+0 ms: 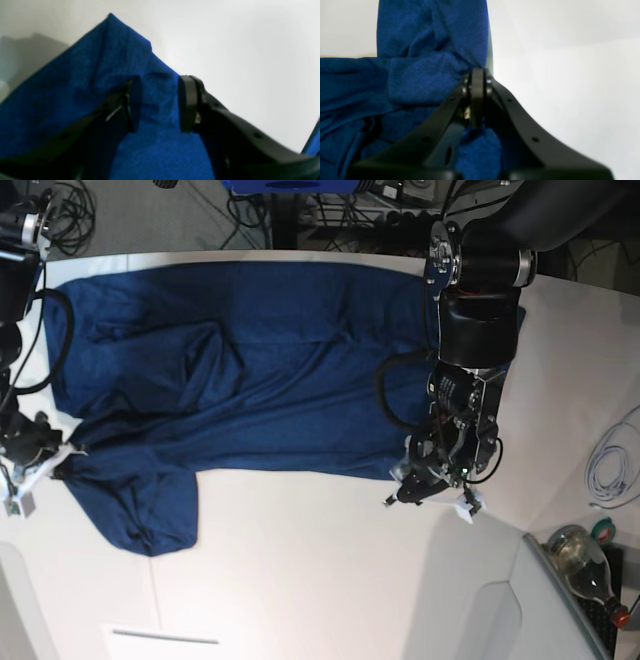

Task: Layout the t-shirt on the table in an organized manner, then fold the t-shirt properly
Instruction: 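Release the shirt edge with the left gripper and regrasp it nearby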

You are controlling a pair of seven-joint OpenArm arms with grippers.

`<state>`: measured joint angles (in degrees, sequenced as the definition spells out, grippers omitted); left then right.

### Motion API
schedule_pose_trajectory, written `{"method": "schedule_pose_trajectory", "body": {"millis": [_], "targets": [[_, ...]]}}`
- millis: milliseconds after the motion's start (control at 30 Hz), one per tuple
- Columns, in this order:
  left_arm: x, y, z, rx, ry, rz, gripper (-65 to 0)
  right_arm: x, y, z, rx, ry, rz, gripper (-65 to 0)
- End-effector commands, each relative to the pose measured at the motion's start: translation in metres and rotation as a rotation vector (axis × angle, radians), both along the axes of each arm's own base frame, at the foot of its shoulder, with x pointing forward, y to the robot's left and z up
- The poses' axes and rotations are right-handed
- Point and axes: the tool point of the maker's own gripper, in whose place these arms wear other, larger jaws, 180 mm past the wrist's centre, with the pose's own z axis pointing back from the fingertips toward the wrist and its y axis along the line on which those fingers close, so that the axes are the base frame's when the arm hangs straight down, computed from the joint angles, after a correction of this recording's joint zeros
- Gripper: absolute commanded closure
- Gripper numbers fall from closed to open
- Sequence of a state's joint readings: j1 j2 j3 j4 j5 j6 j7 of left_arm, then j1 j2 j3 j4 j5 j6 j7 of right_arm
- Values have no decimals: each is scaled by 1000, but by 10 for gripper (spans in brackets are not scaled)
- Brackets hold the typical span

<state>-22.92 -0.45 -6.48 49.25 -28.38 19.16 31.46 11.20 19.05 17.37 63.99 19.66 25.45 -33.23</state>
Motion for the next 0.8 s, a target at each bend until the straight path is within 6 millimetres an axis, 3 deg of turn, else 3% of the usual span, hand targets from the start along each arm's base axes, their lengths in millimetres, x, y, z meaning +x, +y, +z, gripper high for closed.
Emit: {"method": "schedule_pose_trajectory", "body": {"millis": [0, 133, 400, 767], "targets": [[19, 9, 20, 24, -54, 22, -237, 15, -8, 21, -9, -67, -6, 0], [16, 22, 25, 86, -39, 72, -235, 15, -8, 21, -9, -67, -6, 0], [19, 22, 31, 189, -46, 16, -235, 15, -8, 21, -9, -66, -6, 0], [8, 23, 12, 189, 15, 13, -234, 15, -8, 21, -9, -66, -6, 0]]}}
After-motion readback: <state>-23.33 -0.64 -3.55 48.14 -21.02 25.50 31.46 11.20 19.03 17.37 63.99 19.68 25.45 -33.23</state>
